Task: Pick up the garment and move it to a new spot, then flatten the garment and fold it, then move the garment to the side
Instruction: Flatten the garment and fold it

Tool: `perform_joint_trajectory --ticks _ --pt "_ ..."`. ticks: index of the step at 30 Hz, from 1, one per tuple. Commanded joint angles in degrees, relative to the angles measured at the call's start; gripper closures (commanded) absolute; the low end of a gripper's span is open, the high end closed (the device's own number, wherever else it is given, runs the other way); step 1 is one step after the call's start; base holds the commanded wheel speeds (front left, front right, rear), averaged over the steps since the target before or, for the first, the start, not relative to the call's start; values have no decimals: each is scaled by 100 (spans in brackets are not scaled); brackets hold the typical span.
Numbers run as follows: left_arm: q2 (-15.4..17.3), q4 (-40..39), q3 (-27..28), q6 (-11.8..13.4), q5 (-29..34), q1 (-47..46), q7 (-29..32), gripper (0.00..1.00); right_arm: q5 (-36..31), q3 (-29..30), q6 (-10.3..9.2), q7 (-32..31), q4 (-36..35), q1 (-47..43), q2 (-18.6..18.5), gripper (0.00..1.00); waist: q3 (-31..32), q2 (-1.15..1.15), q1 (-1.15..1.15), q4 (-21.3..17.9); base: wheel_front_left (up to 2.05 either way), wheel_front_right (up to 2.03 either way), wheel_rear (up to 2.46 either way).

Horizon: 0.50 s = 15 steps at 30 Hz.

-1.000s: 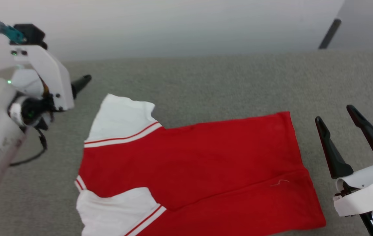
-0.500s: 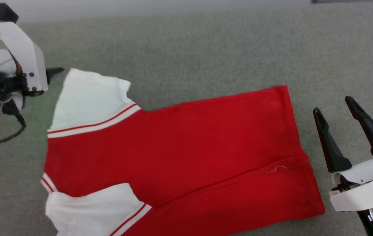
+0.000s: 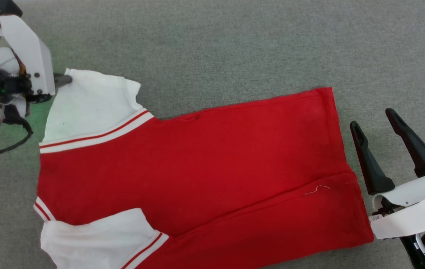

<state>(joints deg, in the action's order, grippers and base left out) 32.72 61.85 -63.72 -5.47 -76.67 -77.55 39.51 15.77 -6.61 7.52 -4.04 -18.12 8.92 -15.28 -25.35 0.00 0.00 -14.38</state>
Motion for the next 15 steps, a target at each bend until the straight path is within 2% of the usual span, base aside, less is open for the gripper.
perform_joint_trajectory --ticks 1,2,3,4,7,11,15 --pt "-203 56 -80 14 -116 377 246 56 38 1 -6 -39 16 78 34 0 9 0 0 8 0 0 0" --pt "-266 72 -54 25 -158 404 320 68 60 0 -6 -74 26 74 30 0 17 0 0 14 0 0 0" --pt "-331 78 -23 28 -220 424 392 87 76 1 -6 -106 24 76 22 0 24 0 0 21 0 0 0" --pt "-400 72 14 24 -296 449 453 100 98 3 -6 -143 28 75 29 0 33 0 0 27 0 0 0" --pt "-546 15 101 -5 -409 425 514 100 141 13 -6 -248 49 76 41 0 49 0 0 46 0 0 0" --pt "-546 -38 56 -53 -313 326 370 100 278 -12 -6 -447 109 126 61 0 53 0 0 36 0 0 0" --pt "-567 -39 50 -90 -272 249 326 100 534 34 -6 -950 245 234 65 0 65 0 0 40 0 0 0"
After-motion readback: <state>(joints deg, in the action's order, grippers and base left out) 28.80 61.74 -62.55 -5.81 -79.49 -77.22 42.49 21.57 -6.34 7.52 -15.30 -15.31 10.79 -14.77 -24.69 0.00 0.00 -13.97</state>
